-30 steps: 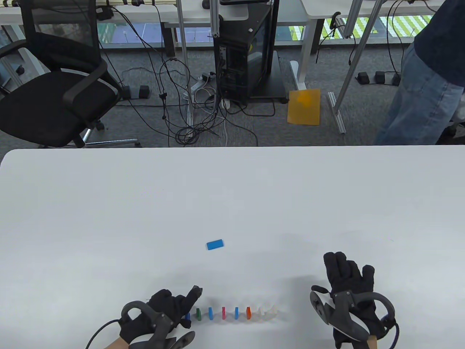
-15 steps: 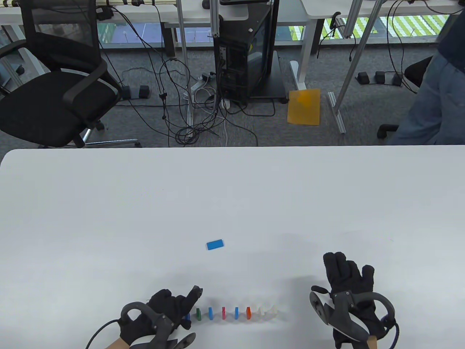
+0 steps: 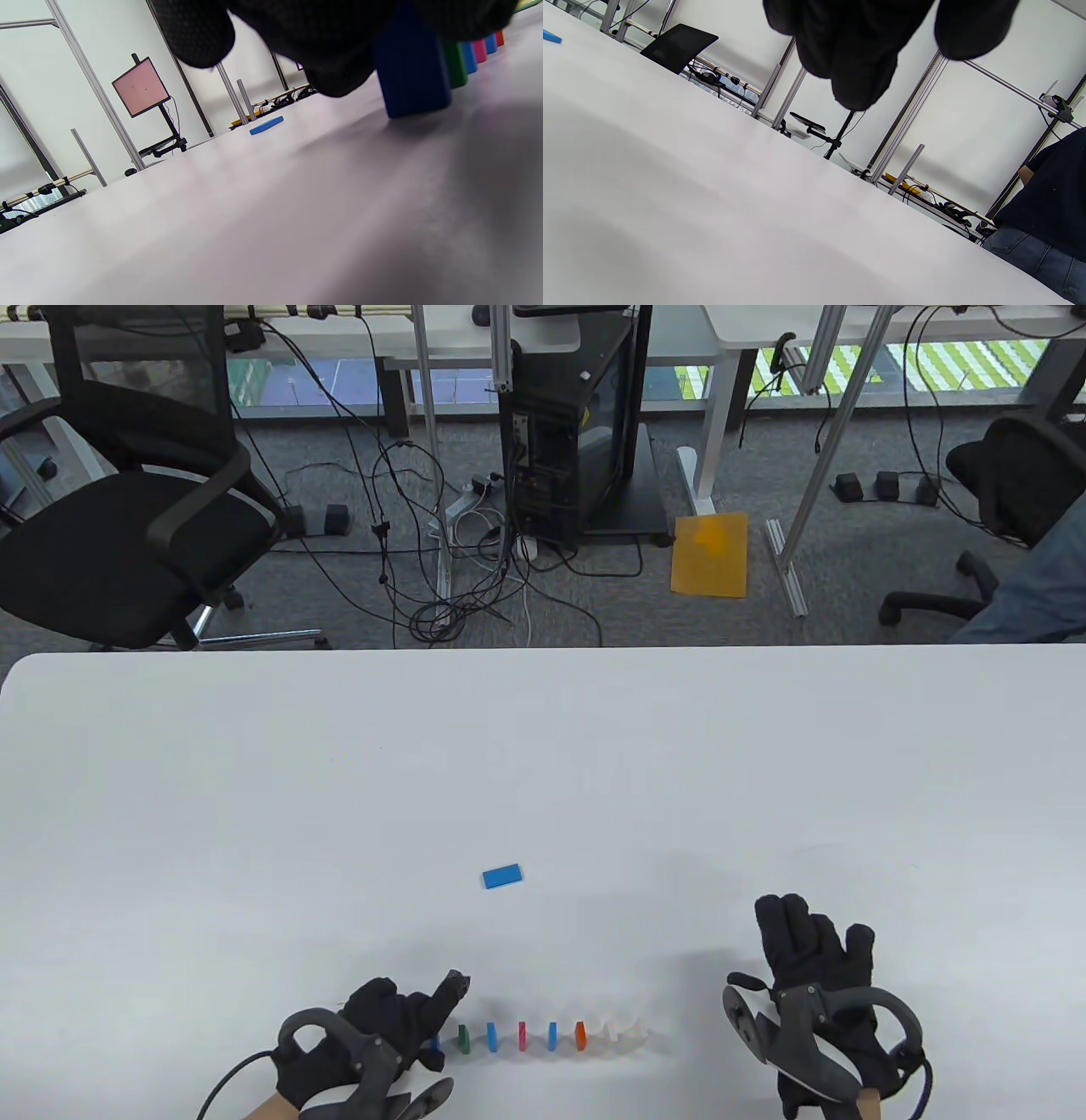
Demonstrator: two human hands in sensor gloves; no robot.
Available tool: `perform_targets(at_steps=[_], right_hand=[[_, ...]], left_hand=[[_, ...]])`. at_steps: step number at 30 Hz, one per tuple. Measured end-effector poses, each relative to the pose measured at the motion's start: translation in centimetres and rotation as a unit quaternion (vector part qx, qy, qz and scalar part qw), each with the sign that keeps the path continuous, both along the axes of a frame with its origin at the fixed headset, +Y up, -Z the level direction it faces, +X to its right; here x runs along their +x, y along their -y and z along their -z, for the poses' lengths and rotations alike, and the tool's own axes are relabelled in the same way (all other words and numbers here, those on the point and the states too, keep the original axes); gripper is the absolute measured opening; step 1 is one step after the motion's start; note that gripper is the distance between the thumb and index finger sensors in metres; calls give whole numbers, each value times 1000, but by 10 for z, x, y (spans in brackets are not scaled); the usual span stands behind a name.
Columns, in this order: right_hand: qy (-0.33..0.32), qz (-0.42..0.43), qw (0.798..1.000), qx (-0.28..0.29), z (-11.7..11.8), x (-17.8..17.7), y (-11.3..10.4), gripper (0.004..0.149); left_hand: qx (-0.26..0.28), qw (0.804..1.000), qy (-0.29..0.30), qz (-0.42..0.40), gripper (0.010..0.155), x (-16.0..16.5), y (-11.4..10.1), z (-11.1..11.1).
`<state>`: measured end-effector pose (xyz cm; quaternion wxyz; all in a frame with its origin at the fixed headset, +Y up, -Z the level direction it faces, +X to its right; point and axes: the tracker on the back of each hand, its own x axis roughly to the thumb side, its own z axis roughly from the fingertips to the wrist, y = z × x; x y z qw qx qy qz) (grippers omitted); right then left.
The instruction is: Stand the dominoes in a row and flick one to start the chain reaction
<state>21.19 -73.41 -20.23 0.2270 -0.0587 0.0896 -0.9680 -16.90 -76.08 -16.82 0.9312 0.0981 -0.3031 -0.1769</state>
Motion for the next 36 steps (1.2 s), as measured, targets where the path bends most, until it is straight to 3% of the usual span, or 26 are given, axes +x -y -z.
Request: perform_targets(at_steps=[36], right_hand=[[1, -1, 1000, -4, 0, 0, 0, 92]], left_hand=[[23, 1000, 6, 20, 86, 0, 0, -2]])
